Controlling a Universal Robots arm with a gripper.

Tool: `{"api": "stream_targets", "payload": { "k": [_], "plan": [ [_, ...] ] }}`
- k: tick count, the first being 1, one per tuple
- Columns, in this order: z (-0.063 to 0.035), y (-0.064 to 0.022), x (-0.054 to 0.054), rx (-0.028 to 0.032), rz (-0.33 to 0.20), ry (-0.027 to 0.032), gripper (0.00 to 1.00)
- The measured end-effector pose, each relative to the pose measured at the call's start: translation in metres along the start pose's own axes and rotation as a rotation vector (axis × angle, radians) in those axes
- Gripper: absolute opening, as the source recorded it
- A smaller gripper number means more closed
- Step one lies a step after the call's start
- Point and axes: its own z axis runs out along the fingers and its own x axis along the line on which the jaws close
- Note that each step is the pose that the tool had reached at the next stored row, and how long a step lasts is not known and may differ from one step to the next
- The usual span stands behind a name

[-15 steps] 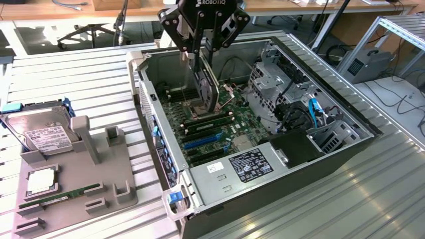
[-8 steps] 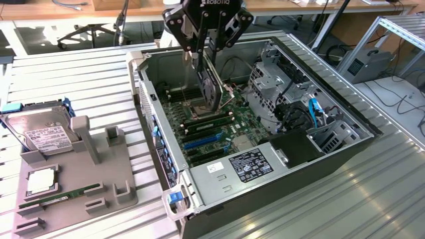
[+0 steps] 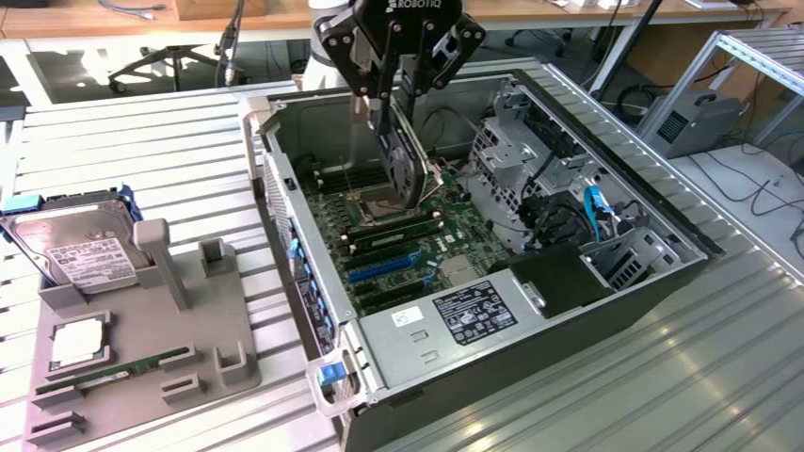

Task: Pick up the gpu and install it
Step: 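Pick up the gpu and move the gpu toward the slot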

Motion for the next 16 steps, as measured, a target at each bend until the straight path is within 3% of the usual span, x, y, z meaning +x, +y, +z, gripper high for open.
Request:
{"api": "stream_targets", "payload": {
  "k": [16],
  "plan": [
    [0.0004,0.0011,-0.014,0.0,0.0,0.0,0.27]
  ]
}}
